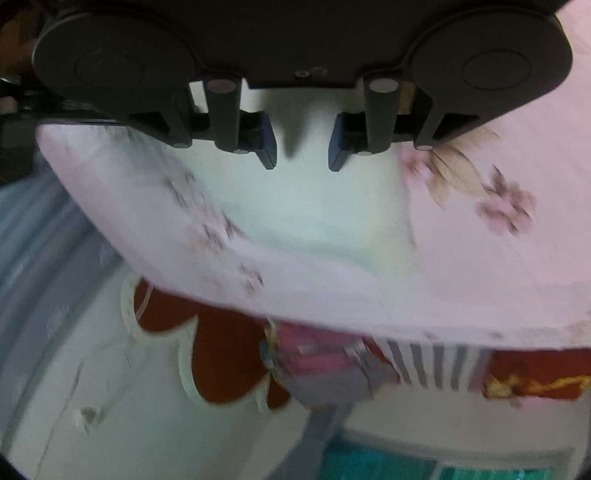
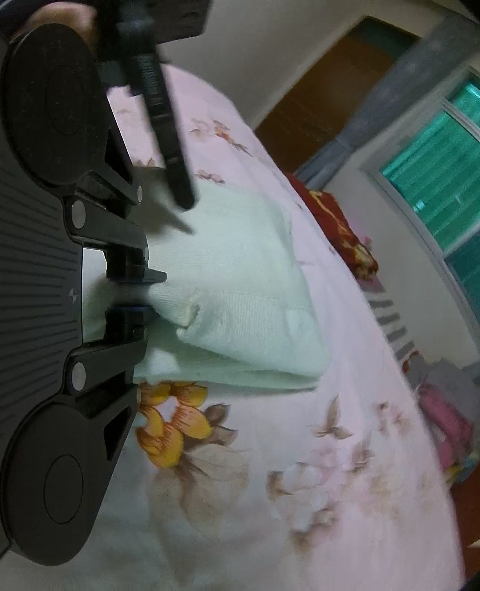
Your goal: Fold small clothes
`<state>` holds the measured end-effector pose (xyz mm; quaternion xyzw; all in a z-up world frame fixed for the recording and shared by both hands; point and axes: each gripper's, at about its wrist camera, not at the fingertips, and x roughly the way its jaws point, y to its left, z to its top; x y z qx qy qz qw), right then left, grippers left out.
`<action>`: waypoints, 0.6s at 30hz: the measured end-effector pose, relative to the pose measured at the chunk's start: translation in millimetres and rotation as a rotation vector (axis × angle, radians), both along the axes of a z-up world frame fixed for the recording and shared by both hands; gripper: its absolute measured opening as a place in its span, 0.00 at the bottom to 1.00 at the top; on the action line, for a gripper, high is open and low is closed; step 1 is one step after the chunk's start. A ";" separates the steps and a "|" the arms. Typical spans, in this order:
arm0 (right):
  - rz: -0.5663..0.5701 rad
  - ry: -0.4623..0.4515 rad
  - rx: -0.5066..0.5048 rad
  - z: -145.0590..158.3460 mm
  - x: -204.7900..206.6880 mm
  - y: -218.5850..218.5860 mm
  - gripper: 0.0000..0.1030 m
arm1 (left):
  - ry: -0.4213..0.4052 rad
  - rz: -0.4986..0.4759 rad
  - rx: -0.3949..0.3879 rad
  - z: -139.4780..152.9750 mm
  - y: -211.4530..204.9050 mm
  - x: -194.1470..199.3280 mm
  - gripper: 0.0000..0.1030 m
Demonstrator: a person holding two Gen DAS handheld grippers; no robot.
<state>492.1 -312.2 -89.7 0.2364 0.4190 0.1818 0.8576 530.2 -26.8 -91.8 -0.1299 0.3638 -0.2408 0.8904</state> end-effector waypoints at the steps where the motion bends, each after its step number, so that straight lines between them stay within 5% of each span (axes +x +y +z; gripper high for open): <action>1: -0.016 -0.022 -0.035 7.1 -2.2 1.9 0.44 | -0.011 0.017 -0.006 1.2 4.6 3.0 0.29; 4: -0.064 -0.116 -0.039 29.1 -1.8 -13.8 0.50 | -0.003 0.041 -0.031 0.5 12.2 20.1 0.28; 11: -0.106 -0.001 -0.006 -3.5 72.9 -16.3 0.48 | 0.003 0.021 -0.019 -7.1 4.4 50.5 0.24; 13: -0.072 -0.009 -0.030 -8.9 80.5 -9.9 0.13 | 0.032 -0.004 0.015 -15.9 -0.6 57.0 0.25; 18: -0.079 -0.060 -0.157 -2.6 58.8 -9.3 0.05 | 0.021 -0.025 0.099 -23.6 -18.8 59.4 0.27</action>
